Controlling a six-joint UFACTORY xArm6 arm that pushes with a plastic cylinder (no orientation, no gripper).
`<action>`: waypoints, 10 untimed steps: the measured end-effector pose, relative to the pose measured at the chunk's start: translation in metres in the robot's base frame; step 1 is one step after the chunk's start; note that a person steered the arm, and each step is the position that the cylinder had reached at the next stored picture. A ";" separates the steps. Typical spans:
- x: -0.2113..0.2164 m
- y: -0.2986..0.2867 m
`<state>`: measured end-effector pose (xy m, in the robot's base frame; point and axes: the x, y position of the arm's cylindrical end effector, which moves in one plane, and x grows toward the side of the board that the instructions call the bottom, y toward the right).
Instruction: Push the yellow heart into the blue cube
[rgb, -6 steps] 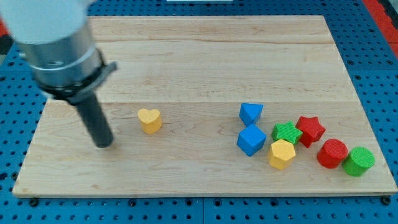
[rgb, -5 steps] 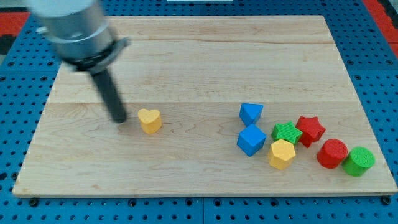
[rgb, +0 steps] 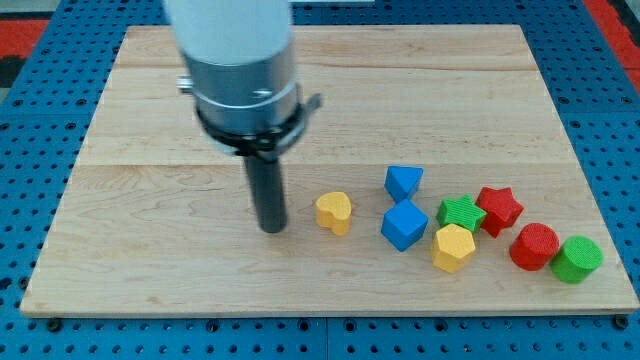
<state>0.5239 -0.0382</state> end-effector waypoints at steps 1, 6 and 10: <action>-0.019 0.033; -0.048 0.143; -0.074 0.168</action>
